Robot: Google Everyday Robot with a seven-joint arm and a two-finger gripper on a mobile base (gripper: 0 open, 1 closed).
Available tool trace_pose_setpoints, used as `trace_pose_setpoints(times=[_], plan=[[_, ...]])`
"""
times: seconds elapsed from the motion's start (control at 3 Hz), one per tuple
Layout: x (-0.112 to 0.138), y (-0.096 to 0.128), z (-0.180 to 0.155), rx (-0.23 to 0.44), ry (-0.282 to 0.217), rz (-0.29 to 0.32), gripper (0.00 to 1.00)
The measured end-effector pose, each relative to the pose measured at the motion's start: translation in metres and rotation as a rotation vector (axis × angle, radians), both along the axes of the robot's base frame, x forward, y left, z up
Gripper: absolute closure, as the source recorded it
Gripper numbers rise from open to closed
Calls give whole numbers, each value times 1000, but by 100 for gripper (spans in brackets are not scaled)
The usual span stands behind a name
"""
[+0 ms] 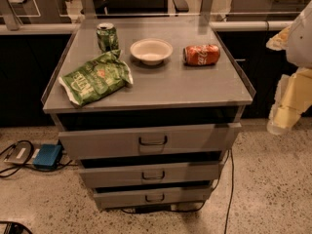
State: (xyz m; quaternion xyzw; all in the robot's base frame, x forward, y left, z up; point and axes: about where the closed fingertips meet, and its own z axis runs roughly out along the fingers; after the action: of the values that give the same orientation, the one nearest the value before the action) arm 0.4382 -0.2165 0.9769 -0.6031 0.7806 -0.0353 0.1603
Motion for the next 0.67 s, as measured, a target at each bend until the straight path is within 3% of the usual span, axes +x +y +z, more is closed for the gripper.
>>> trace_pose_setpoints(times=[0.33, 0.67], plan=[[0, -1, -1, 14, 2, -4, 0], [-6, -3, -11, 89, 17, -17, 0]])
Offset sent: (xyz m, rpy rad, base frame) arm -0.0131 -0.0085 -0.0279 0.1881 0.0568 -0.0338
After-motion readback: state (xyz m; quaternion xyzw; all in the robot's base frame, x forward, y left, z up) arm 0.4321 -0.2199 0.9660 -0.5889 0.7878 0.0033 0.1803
